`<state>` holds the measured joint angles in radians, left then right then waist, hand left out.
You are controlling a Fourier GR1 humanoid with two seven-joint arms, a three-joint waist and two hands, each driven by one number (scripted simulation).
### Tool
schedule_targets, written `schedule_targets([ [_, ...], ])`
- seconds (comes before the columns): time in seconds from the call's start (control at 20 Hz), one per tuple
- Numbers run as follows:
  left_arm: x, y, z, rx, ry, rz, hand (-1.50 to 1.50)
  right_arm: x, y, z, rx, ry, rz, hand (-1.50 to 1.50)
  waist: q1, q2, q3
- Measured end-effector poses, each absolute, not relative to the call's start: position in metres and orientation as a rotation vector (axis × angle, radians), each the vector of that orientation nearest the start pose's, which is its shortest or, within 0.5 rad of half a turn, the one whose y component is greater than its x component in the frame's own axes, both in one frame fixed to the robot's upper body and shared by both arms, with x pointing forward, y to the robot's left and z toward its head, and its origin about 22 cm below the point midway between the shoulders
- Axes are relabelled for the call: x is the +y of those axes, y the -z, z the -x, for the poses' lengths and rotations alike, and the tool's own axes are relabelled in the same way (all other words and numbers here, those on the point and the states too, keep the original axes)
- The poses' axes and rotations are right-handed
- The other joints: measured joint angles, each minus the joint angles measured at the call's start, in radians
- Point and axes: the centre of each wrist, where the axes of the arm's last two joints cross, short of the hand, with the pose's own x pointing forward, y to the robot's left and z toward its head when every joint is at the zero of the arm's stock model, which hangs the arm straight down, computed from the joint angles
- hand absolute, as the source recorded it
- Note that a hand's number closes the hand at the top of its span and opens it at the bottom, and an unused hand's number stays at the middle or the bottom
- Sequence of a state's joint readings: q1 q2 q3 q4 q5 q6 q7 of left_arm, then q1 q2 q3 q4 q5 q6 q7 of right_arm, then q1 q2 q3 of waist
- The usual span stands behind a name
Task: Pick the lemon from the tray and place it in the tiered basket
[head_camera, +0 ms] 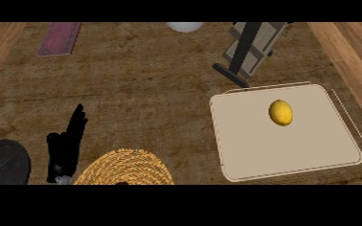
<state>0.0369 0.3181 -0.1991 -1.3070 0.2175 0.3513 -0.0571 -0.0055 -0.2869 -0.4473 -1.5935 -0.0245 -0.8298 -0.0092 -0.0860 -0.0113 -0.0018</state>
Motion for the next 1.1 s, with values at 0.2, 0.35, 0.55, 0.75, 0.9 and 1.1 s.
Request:
schedule_targets([
  [0.2,0.264,0.058,-0.214,-1.295,-0.014,-0.285,0.00,-0.362,-0.043,-0.185,-1.440,0.817,1.225,-1.50,0.036,0.004,-0.002],
  [0.35,0.261,0.058,-0.213,-1.299,0.002,-0.274,0.00,-0.347,-0.029,-0.167,-1.309,0.719,1.166,-1.50,0.060,0.010,-0.005],
  [0.55,0.252,0.056,-0.216,-1.312,0.021,-0.263,0.00,-0.337,-0.022,-0.150,-1.144,0.548,1.122,-1.50,0.087,0.020,-0.008],
  [0.75,0.247,0.053,-0.220,-1.325,0.037,-0.250,0.00,-0.337,-0.024,-0.142,-0.964,0.395,1.131,-1.50,0.110,0.027,-0.011],
  [0.9,0.243,0.052,-0.219,-1.325,0.054,-0.241,0.00,-0.335,-0.033,-0.143,-0.852,0.313,1.163,-1.50,0.124,0.029,-0.011],
  [1.1,0.240,0.052,-0.221,-1.324,0.061,-0.229,0.00,-0.324,-0.054,-0.163,-0.760,0.243,1.224,-1.50,0.131,0.027,-0.009],
])
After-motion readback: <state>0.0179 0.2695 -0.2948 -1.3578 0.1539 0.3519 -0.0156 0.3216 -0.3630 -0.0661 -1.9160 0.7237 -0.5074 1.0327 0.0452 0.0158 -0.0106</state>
